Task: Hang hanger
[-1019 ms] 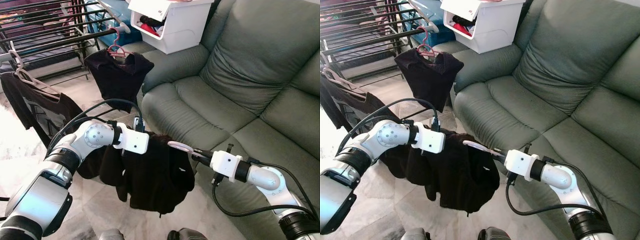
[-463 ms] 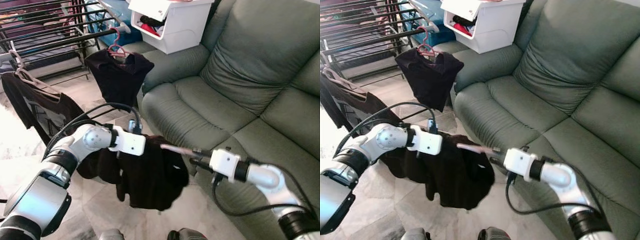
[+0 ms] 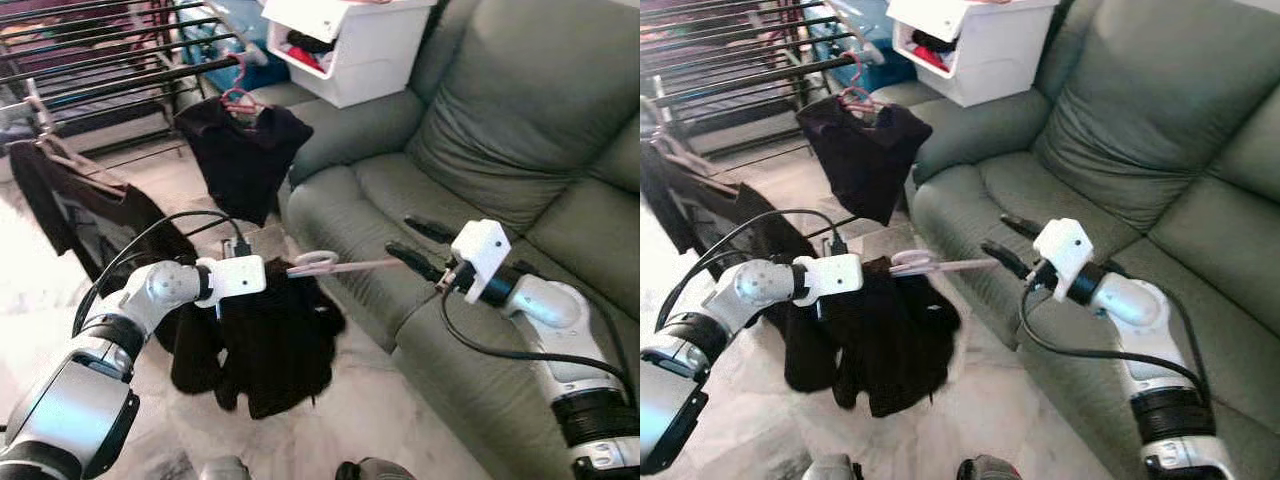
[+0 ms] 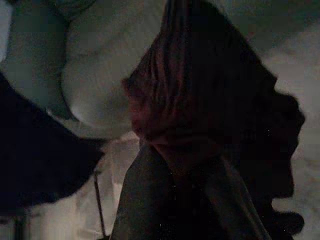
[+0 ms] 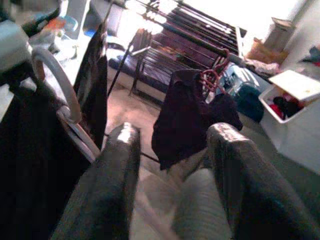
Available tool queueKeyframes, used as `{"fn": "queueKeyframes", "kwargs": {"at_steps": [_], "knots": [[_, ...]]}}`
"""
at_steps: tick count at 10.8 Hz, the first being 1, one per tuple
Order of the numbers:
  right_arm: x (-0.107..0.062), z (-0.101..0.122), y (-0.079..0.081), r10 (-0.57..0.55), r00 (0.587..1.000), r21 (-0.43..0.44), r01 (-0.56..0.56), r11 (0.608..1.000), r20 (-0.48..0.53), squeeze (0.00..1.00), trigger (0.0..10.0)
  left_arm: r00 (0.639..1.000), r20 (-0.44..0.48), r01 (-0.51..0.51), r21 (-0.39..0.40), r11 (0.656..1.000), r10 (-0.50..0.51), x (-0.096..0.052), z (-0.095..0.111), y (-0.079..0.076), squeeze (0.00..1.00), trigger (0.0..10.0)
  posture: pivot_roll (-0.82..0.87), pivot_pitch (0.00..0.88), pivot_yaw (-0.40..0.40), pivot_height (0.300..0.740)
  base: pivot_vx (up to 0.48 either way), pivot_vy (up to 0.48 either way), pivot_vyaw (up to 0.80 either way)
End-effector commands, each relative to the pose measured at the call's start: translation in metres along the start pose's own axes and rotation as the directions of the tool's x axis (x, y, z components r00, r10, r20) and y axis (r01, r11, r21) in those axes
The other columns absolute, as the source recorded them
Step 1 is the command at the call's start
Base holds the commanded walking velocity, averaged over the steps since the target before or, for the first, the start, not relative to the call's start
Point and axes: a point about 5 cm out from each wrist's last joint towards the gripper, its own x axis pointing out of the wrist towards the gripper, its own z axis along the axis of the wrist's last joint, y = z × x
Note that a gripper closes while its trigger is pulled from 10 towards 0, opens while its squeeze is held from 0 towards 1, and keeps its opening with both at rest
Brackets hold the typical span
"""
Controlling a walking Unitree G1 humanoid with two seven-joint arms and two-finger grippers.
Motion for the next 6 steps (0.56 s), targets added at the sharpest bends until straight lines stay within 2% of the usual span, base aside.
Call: {"fn": "queueKeyframes", "kwargs": {"at_steps": [1, 2, 3, 4, 5, 6], "knots": [[0.002, 0.012, -0.007, -0.050, 0.997, 0.041, 0.048, 0.998, 0.053, 1.00, 10.0, 0.999, 0.006, -0.045, -0.044, 0.998, 0.045, -0.002, 0.000, 0.005, 0.00, 0.0, -0.11, 0.000, -0.031, 0.740, 0.000, 0.000, 0.00], [0.002, 0.017, -0.006, -0.071, 0.994, 0.132, 0.059, 0.990, 0.082, 1.00, 10.0, 0.997, -0.008, -0.071, -0.078, 0.994, 0.071, -0.003, -0.003, 0.008, 0.00, 0.0, -0.11, 0.000, -0.031, 0.740, 0.000, 0.000, 0.00], [-0.002, 0.014, 0.005, -0.029, 0.996, 0.240, 0.009, 0.971, 0.079, 1.00, 10.0, 0.990, -0.008, -0.138, -0.165, 0.977, 0.138, -0.007, -0.006, 0.015, 0.00, 0.0, -0.11, 0.000, -0.028, 0.740, 0.000, 0.000, 0.00], [-0.011, -0.004, 0.026, 0.063, 0.998, 0.216, -0.056, 0.975, -0.025, 1.00, 10.0, 0.976, 0.025, -0.204, -0.267, 0.942, 0.218, -0.011, -0.004, 0.026, 0.00, 0.0, -0.11, 0.000, -0.026, 0.740, 0.000, 0.000, 0.00], [-0.014, -0.010, 0.035, 0.064, 0.997, 0.257, -0.053, 0.965, -0.035, 1.00, 10.0, 0.961, 0.042, -0.244, -0.338, 0.909, 0.274, -0.013, -0.002, 0.034, 0.00, 0.0, -0.11, 0.000, -0.026, 0.740, 0.000, 0.000, 0.00], [-0.016, -0.018, 0.045, 0.061, 0.996, 0.321, -0.037, 0.946, -0.066, 1.00, 10.0, 0.950, 0.101, -0.240, -0.370, 0.898, 0.295, -0.014, 0.007, 0.040, 0.00, 0.0, -0.11, 0.000, -0.025, 0.740, 0.000, 0.000, 0.00]]}}
